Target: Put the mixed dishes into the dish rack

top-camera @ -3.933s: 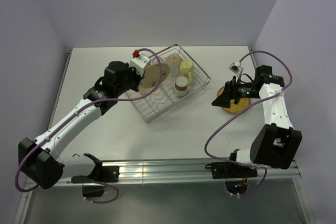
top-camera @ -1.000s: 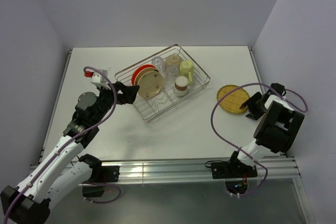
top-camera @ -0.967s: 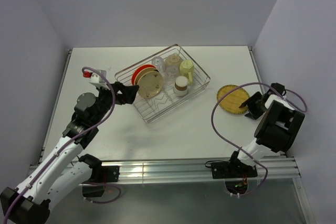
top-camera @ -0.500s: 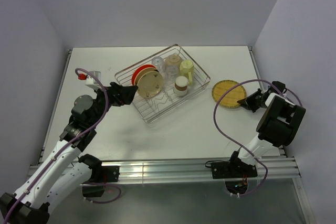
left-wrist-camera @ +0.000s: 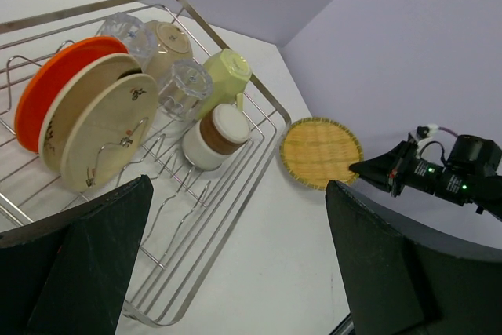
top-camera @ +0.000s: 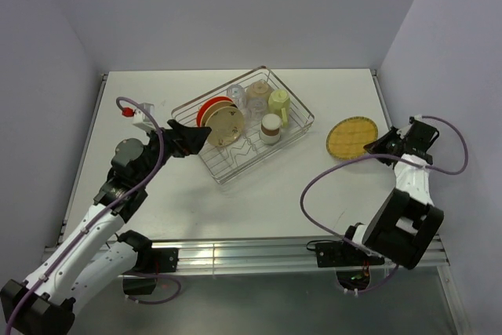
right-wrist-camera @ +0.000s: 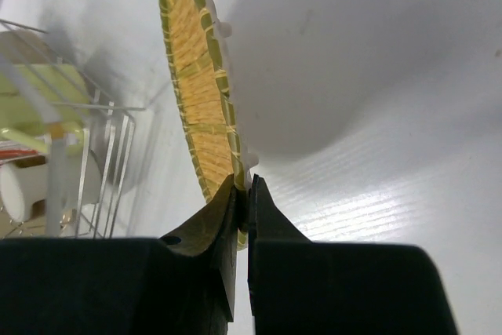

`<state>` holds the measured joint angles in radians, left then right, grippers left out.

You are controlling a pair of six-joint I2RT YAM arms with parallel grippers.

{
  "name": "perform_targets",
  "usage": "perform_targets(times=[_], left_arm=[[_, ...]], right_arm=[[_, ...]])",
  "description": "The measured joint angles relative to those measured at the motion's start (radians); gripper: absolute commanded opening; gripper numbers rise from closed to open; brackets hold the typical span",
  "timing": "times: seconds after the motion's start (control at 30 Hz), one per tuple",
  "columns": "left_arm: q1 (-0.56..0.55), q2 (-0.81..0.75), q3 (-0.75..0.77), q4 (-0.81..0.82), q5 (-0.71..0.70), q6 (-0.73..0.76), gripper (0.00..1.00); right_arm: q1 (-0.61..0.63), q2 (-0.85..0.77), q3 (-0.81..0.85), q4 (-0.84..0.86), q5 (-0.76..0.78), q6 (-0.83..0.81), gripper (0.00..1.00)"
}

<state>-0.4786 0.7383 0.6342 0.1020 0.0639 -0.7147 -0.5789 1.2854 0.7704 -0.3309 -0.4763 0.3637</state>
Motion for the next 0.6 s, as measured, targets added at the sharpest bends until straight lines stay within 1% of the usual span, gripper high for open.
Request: perform_targets(times=[0.1, 0.17, 0.43, 0.6], left_arm=[[0.000, 0.027, 0.000, 0.018, 0.023, -0.023, 0.99], [0.000, 0.041, 0.000, 0.031, 0.040, -0.039, 0.99], [0.000, 0.078, -0.015, 0.127, 0.109, -0.089, 0.99], [0.000, 0.143, -0.019, 0.191, 0.188, -0.095, 0.99]], right_arm=[[0.000, -0.105, 0.002, 0.005, -0.003, -0.037, 0.00], [-0.001, -0.144, 0.008, 0.003, -0.018, -0.057, 0.00], [-0.002, -0.175, 0.043, -0.003, -0.120, -0.102, 0.00], [-0.002, -0.223, 0.098, -0.004, -0.202, -0.119, 0.00]])
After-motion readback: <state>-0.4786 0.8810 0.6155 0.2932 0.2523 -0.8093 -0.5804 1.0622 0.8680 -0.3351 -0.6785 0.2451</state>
